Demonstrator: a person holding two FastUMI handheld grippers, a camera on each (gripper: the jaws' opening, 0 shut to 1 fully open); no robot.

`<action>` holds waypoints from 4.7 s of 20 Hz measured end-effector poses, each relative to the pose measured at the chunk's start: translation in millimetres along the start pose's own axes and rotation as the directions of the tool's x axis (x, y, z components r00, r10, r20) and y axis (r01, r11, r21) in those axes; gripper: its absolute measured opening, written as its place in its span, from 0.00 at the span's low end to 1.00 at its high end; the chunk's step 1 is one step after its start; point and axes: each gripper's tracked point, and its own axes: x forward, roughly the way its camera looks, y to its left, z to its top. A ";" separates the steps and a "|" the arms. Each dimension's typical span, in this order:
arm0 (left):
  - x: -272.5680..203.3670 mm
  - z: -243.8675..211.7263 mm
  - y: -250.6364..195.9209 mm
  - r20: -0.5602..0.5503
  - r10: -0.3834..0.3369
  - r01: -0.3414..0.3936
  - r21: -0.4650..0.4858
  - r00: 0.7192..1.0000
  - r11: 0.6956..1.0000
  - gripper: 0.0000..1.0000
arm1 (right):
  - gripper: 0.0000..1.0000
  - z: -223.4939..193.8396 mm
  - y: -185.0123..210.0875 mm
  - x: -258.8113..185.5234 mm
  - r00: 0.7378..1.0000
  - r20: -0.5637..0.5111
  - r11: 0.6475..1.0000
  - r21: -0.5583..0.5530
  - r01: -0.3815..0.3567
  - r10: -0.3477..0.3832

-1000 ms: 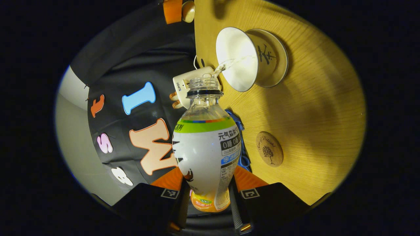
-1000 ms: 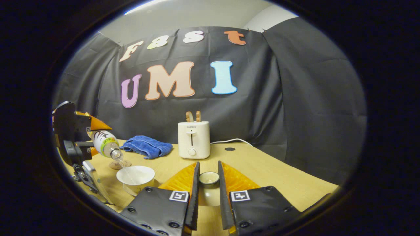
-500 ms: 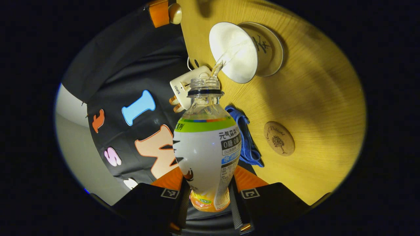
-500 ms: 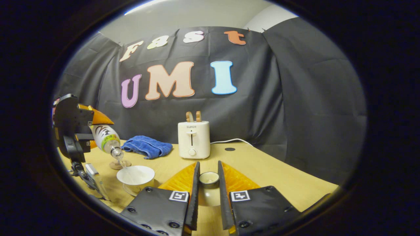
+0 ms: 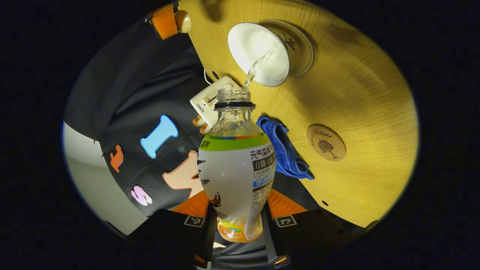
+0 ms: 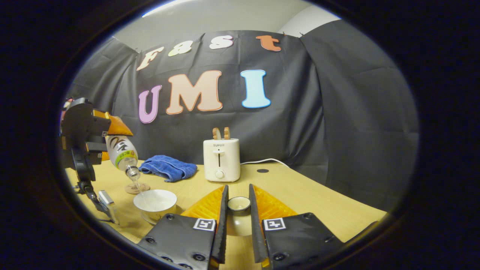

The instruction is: Open the teacup lid with one hand, grasp the water bottle and pour water into the teacup with the other hand; after pouring, place the water bottle on the coaster and then close the teacup lid.

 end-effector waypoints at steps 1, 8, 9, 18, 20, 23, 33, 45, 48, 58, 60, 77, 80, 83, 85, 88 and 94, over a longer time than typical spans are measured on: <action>0.6 -0.9 1.5 0.001 0.002 -0.002 0.004 1.000 1.000 0.52 | 0.34 0.1 0.1 -0.1 1.000 0.000 1.000 0.000 0.000 0.000; -1.0 -3.4 -1.0 -0.004 -0.005 0.005 0.012 1.000 1.000 0.53 | 0.33 0.8 0.6 0.0 1.000 0.000 1.000 -0.001 -0.003 0.003; -0.8 -3.8 -3.0 -0.006 -0.010 0.010 0.015 1.000 1.000 0.53 | 0.34 0.3 0.5 0.4 1.000 0.000 1.000 -0.001 -0.003 0.003; 3.1 -0.6 -24.0 0.019 -0.038 0.040 -0.095 0.999 0.995 0.52 | 0.34 0.4 0.2 -0.2 1.000 -0.001 1.000 -0.001 -0.003 0.003; 1.1 3.5 -32.4 0.036 -0.045 0.051 -0.201 0.998 0.978 0.52 | 0.33 0.4 0.1 0.0 1.000 -0.001 1.000 -0.001 -0.003 0.003; -2.0 7.9 -49.9 0.076 -0.063 0.091 -0.458 0.995 0.884 0.52 | 0.33 0.4 0.2 0.0 1.000 -0.001 1.000 -0.001 -0.003 0.003; 4.2 -5.6 -41.1 0.077 0.061 0.077 -0.997 0.995 -0.005 0.51 | 0.34 0.7 0.2 -0.6 1.000 0.000 1.000 -0.001 -0.003 0.003; 44.7 17.1 -61.5 0.138 0.148 0.198 -0.804 0.979 -0.560 0.51 | 0.33 0.3 -0.1 -0.1 1.000 0.001 1.000 -0.001 0.001 -0.001; 55.7 24.9 -60.7 0.153 0.146 0.209 -0.804 0.977 -0.557 0.52 | 0.33 0.6 -0.2 0.4 1.000 0.001 1.000 -0.001 0.001 -0.001; 59.8 27.0 -67.3 0.145 0.129 0.192 -0.808 0.981 -0.557 0.56 | 0.33 -0.1 -0.5 0.7 1.000 0.002 1.000 -0.001 0.001 -0.001; 59.9 26.1 -66.9 0.141 0.135 0.193 -0.803 0.981 -0.564 0.60 | 0.33 0.1 -0.4 0.7 1.000 0.002 1.000 -0.001 0.001 -0.001; 38.2 19.1 -77.6 0.123 0.143 0.186 -0.777 0.982 -0.601 0.94 | 0.33 -0.2 2.8 1.2 1.000 0.001 1.000 -0.001 -0.011 0.011; 29.1 20.6 -82.4 0.125 0.135 0.181 -0.798 0.983 -0.575 0.94 | 0.34 -0.5 3.5 1.3 1.000 -0.001 1.000 -0.001 -0.020 0.020; 18.2 13.2 -83.9 0.096 0.144 0.162 -0.802 0.985 -0.574 0.94 | 0.34 -0.6 12.3 0.2 0.998 -0.003 0.998 -0.001 -0.058 0.058; 11.2 9.7 -85.3 0.081 0.151 0.154 -0.806 0.985 -0.572 0.94 | 0.34 -0.4 15.6 -0.4 0.997 -0.002 0.997 -0.001 -0.076 0.076; 1.1 3.3 -88.5 0.064 0.163 0.149 -0.799 0.984 -0.583 0.94 | 0.34 -0.3 22.2 2.5 0.996 -0.004 0.996 0.000 -0.090 0.090; -24.0 -13.5 -95.7 0.014 0.197 0.130 -0.798 0.980 -0.589 0.94 | 0.34 -3.6 65.6 16.6 0.985 -0.011 0.985 0.001 -0.173 0.173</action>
